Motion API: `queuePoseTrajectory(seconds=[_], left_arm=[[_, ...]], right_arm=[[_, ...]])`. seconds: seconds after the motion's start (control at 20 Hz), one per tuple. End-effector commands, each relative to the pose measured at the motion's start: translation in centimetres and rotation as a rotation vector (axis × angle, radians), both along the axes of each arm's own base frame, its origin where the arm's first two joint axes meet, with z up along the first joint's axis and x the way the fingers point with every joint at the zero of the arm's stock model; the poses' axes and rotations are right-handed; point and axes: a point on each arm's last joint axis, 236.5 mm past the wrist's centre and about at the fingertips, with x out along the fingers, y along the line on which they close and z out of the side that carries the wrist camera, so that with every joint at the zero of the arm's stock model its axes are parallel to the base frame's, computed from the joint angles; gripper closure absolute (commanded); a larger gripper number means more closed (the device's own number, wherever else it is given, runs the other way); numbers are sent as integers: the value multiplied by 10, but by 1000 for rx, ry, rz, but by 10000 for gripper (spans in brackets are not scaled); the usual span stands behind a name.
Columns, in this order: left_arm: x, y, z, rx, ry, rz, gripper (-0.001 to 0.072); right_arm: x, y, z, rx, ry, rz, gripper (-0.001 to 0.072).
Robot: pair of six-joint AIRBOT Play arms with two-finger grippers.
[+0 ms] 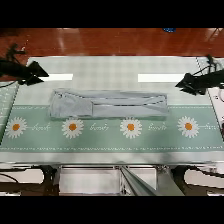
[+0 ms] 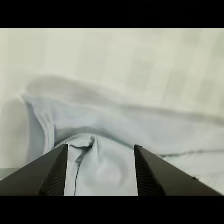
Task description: Fold the shirts.
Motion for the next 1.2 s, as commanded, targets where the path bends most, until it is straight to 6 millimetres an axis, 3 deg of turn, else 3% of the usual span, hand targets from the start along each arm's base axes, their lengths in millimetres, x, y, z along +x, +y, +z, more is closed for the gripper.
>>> queuePoseTrajectory(seconds=[0.0,0.05,0.15,0.3,0.4,0.55,0.85,0.9,0.95,1.0,1.05,1.1,1.15], left_arm=[[-12,14,79,140,-272,50,200],[-24,5,85,157,-317,55,200],[-51,-20,75,164,-363,58,200],[-91,-57,27,142,-309,4,200],[-108,-73,-3,110,-231,-18,200],[-114,-84,-18,86,-193,-38,200],[-110,-85,-17,75,-202,-27,200],[-110,-85,-17,74,-200,-28,200],[-110,-85,-17,75,-201,-28,200],[-110,-85,-17,75,-202,-29,209],[-110,-85,-17,75,-201,-29,365],[-110,-85,-16,71,-204,-26,646],[-106,-91,-12,65,-229,-44,691]], right_arm=[[-22,-41,5,-51,-46,-144,296],[-32,-31,-12,-21,-26,-157,296],[-43,1,-44,77,3,-140,295],[-45,33,-77,158,54,-88,291],[-36,46,-84,234,47,-92,290],[-29,63,-86,333,36,-88,289],[-41,113,-112,353,124,29,301],[-40,120,-112,345,122,47,434],[-38,124,-107,348,114,67,644],[-35,124,-98,346,94,87,680],[-29,121,-84,335,60,106,680],[-23,114,-66,316,24,111,681],[-19,104,-47,296,-8,110,681]])
